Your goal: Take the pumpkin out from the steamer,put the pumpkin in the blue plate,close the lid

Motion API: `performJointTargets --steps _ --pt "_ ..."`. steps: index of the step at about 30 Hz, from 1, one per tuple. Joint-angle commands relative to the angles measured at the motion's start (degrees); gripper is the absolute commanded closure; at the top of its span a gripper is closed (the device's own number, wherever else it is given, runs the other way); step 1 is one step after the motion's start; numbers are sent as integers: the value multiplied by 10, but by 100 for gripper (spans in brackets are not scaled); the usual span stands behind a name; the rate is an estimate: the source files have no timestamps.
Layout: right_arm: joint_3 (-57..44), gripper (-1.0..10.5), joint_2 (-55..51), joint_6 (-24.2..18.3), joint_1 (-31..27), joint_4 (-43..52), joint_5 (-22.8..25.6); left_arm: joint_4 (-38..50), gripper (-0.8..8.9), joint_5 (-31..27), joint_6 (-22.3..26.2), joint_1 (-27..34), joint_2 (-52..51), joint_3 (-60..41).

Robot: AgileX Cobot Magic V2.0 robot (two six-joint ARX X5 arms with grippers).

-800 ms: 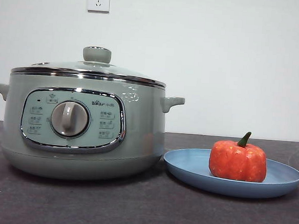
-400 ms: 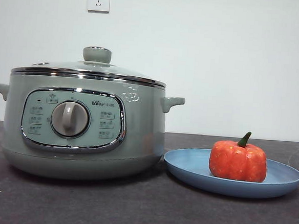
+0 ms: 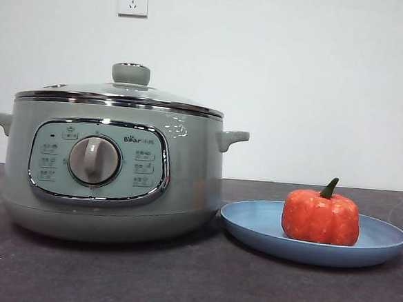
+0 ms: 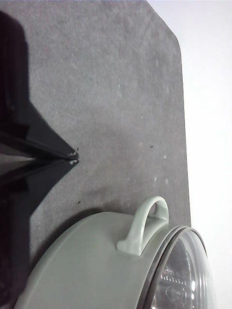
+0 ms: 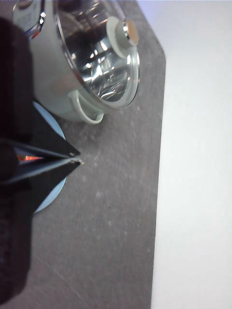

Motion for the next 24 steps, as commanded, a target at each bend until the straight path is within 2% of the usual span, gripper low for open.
performJointTargets --steps 1,4,9,12,18,24 --pt "-21 963 -35 -58 -12 -4 14 -8 816 2 -5 2 -2 -5" --pt "-75 963 -80 -65 -57 18 -7 -9 816 1 -5 2 -2 -5" --pt "-210 963 -148 -63 -150 100 -111 -9 817 2 -5 2 -2 -5" --pt "-277 963 -174 -56 -174 139 -142 -9 816 1 -5 2 -2 -5" --pt "-348 963 -212 -38 -187 146 -140 -9 817 1 -5 2 -2 -5" --pt "-358 963 -220 -36 -187 148 -137 -9 816 2 -5 2 -2 -5"
